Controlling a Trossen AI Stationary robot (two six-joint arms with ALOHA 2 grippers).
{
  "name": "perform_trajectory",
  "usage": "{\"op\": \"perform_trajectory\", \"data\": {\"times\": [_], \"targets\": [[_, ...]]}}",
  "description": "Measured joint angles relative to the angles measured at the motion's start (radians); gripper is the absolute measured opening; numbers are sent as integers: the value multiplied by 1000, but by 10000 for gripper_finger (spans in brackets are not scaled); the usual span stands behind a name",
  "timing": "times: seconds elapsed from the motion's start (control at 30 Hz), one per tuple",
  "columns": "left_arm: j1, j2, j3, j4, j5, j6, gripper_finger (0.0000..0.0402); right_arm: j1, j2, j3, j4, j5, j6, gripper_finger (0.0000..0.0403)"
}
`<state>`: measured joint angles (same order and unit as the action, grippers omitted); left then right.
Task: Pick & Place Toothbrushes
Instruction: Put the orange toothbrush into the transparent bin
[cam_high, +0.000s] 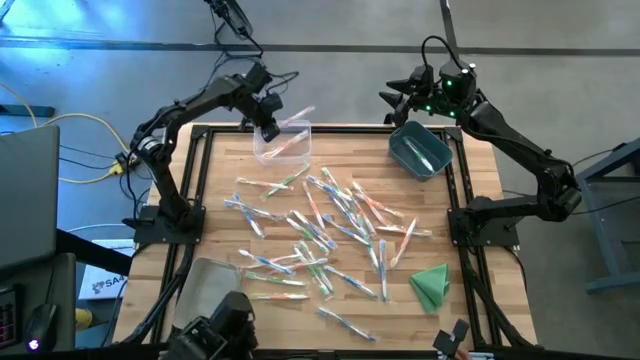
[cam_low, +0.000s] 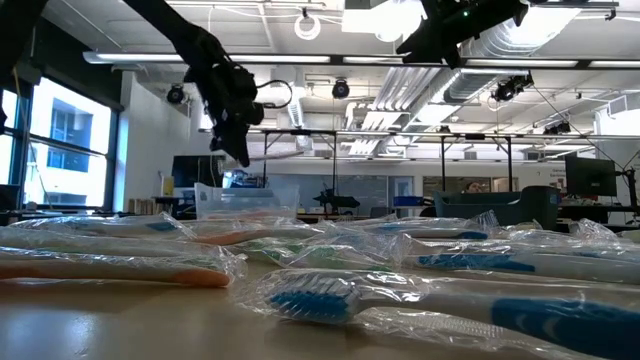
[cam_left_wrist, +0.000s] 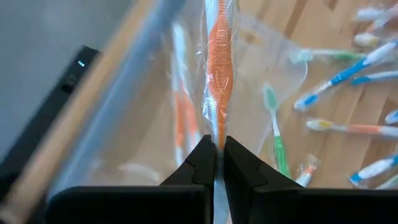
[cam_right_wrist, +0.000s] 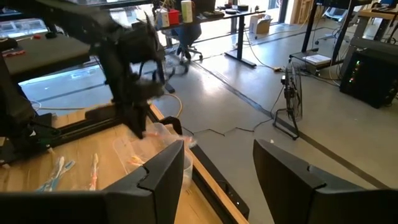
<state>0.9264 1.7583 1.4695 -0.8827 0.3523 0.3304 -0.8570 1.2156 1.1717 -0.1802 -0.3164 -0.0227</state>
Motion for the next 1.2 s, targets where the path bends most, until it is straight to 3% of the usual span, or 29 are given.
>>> {"op": "perform_trajectory", "data": {"times": [0.5,1.0,1.2], "targets": [[-17,-210,-328,292,-53,-182,6,0,0,0,-1,-2,12,185],[-53,-224,-354,342,-115,-181,6,0,0,0,-1,-2,28,185],[-98,-211,-369,350,-201,-182,6,0,0,0,-1,-1,21,185]]}}
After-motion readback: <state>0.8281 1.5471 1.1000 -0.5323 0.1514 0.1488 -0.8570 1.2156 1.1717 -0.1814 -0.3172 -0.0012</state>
